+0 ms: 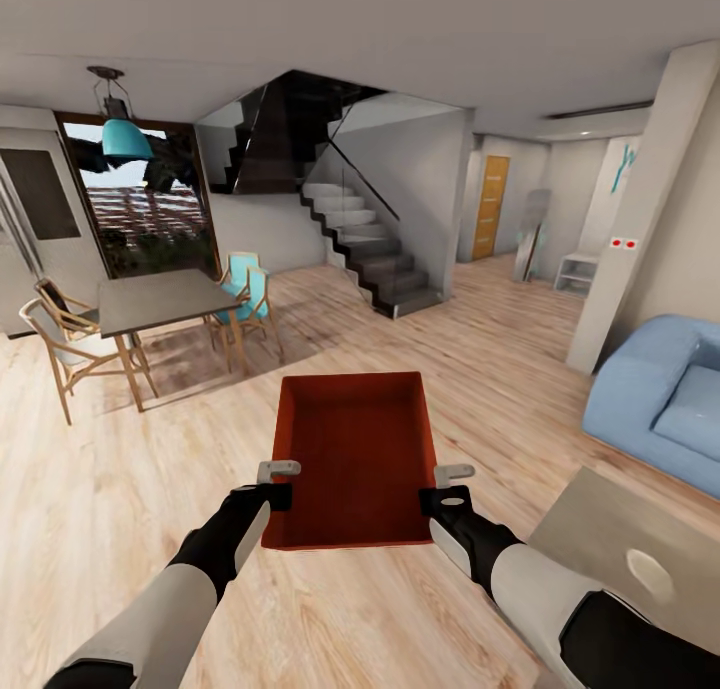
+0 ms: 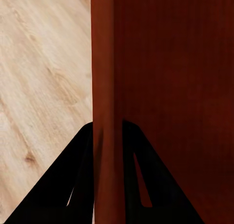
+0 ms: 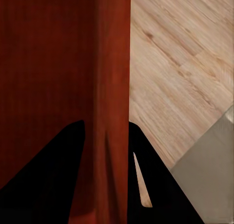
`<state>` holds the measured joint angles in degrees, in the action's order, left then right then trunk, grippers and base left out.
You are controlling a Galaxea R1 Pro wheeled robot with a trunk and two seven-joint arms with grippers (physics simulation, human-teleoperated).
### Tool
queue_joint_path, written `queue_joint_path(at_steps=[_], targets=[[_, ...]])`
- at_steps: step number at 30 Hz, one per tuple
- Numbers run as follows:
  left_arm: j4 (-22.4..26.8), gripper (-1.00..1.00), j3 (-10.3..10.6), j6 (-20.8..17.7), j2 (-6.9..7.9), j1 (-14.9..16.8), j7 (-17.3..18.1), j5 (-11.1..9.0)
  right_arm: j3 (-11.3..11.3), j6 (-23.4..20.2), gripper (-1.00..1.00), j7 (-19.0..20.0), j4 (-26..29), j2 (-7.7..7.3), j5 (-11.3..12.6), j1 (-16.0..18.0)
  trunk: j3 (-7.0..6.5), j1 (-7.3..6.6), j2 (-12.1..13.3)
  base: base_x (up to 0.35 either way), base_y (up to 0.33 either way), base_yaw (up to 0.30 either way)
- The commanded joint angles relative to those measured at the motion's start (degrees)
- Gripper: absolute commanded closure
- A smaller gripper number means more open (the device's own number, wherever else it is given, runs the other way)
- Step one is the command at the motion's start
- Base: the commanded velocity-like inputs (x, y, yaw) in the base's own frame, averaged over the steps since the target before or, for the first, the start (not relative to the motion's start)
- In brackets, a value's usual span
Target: Move the two storage containers from the living room to the garage. In the garage, place one container on the floor and stack the other container on top of it (either order is fine).
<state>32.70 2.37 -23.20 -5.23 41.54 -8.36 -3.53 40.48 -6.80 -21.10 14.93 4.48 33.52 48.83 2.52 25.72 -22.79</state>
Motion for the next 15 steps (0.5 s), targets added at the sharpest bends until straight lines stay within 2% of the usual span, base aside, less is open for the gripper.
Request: queue_joint_path(at_steps=[1,7,15], targets=[[-0.06,1.0,0.09,-0.36,0.01,-0.02,-0.69,-0.08,-1.63,1.53,1.0,-1.67,0.18,0.0,-1.61,0.13,0.13,0.07,-0.13,0.307,0.152,0.0],[-2.16,1.0,0.25,-0.32,0.04,0.0,-0.69,-0.08,-1.63,1.53,1.0,-1.67,0.18,0.0,-1.61,0.13,0.13,0.07,-0.13,0.309,0.149,0.0],[-2.46,1.0,0.26,-0.27,0.04,0.0,-0.69,-0.08,-1.63,1.53,1.0,-1.67,0.18,0.0,-1.61,0.13,0.13,0.07,-0.13,0.311,0.144,0.0]])
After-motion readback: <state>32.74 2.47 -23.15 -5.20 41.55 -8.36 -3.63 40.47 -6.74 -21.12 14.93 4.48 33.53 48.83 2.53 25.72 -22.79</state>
